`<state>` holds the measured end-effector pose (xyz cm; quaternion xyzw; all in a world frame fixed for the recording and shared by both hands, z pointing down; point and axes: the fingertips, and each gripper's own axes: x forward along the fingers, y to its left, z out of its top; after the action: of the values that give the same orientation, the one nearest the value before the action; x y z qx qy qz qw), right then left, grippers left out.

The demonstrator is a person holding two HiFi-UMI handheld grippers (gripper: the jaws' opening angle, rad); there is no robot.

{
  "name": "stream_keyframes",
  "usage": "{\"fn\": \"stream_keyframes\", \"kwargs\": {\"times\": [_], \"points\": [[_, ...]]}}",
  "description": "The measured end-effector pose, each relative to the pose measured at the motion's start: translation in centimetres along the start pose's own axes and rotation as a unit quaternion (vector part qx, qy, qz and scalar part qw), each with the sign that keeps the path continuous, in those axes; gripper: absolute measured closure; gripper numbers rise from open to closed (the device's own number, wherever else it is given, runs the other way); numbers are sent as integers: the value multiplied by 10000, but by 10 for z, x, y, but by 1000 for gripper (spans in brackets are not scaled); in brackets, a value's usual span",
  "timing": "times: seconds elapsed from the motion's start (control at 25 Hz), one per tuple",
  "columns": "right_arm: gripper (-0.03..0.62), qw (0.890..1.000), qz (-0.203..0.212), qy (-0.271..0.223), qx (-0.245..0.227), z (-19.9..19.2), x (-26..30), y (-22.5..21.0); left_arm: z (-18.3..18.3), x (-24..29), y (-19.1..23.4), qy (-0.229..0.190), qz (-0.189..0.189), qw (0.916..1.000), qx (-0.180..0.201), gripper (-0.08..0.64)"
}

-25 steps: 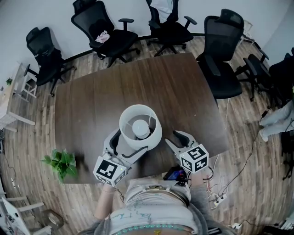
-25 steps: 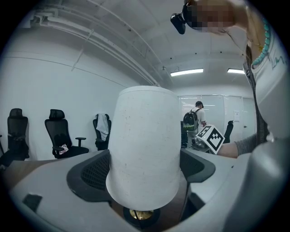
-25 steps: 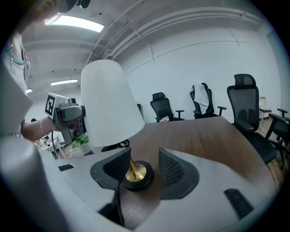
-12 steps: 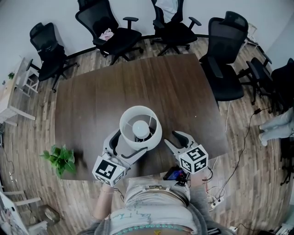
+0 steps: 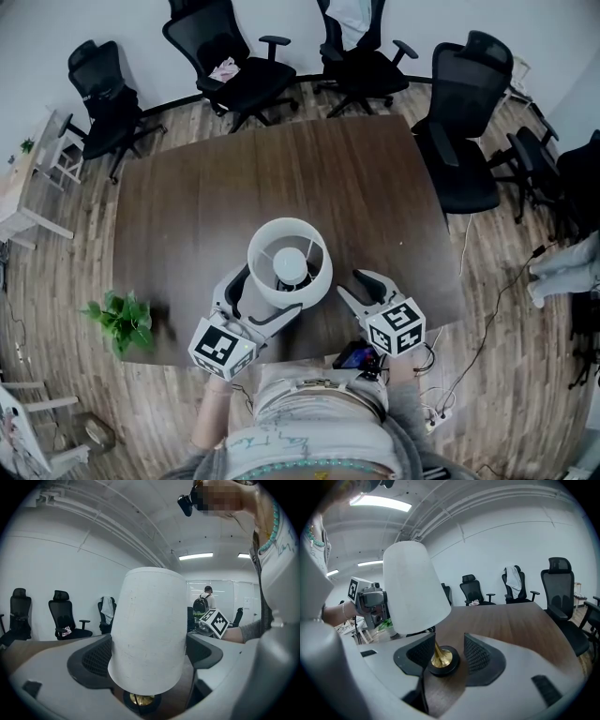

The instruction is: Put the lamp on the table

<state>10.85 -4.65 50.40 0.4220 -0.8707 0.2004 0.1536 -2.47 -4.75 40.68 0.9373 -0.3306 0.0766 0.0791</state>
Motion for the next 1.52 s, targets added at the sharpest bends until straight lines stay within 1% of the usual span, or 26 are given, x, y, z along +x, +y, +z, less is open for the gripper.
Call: {"fn": "stream_keyframes", "kwargs": {"times": [0.24,0.44,0.68,1.08,1.24,1.4,1.52], "points": [[403,10000,4,-68,-39,6,0,3,0,-2,-1,39,-1,10000,-2,58],[403,9999,-38,-124,-28,10,-5,3,6,-7,-2,-77,-3,9999,-128,58],[403,9997,-48,-222,-59,14,-10,2,5,-14,-8,-30,31,10000,-65,58],[403,9990,223,-337,-165,28,-14,8,5,-28,-8,-47,336,9992,-206,66],[409,9986,316,-380,-197,31,-15,10,2,-31,-10,-2,410,9991,-102,72],[431,9979,378,-479,-218,39,-19,9,4,-32,-11,-11,484,9988,-125,102],[433,9975,447,-485,-252,43,-21,8,5,-34,-12,-52,555,9982,-212,126]]}}
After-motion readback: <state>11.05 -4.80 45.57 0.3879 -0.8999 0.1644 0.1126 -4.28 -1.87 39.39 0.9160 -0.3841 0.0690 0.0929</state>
